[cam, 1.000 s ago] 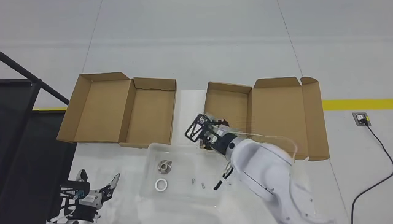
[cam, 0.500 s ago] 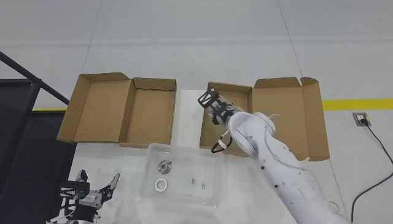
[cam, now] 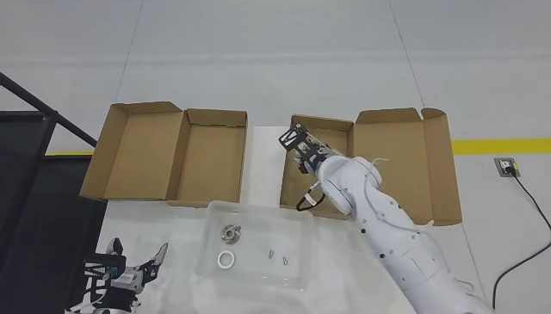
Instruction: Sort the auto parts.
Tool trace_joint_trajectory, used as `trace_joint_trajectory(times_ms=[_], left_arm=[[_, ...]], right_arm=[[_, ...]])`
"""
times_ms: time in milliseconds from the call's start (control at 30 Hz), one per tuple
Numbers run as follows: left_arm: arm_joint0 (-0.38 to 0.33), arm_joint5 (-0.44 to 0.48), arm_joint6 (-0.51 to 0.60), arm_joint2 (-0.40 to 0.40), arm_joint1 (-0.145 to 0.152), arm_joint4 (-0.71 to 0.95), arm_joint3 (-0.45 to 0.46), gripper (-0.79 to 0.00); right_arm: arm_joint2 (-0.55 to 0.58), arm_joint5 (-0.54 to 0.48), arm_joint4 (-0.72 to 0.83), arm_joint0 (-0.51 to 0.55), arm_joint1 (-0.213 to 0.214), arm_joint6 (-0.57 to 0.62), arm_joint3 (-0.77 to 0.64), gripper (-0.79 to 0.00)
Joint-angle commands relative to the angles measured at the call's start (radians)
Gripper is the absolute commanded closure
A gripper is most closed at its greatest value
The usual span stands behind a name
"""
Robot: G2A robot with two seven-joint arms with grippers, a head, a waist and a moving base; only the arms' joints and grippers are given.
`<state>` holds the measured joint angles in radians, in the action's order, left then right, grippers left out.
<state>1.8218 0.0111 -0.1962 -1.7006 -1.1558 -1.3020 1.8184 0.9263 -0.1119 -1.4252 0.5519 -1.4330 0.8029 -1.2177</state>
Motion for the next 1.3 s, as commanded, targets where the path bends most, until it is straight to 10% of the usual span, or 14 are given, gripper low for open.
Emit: trace_joint_trajectory(times_ms=[0,833,967,1267], left_arm=[[0.0,0.0,0.0,0.0,0.0,0.0,0.0,-0.785],[0.0,0.0,0.0,0.0,0.0,0.0,0.0,-0.785],[0.0,0.0,0.0,0.0,0.0,0.0,0.0,-0.785],[0.0,0.0,0.0,0.0,0.0,0.0,0.0,-0.785]], right_arm=[[-0.013,0.057,-0.014,-0.006,-0.008,0.023,0.019,0.0],[-0.139,0.076,0.203,-0.28,-0.176,-0.116,0.678,0.0],[-0.147,0.067,0.217,-0.301,-0.195,-0.12,0.73,-0.252],[-0.152,0.051,0.234,-0.335,-0.223,-0.143,0.819,-0.44]])
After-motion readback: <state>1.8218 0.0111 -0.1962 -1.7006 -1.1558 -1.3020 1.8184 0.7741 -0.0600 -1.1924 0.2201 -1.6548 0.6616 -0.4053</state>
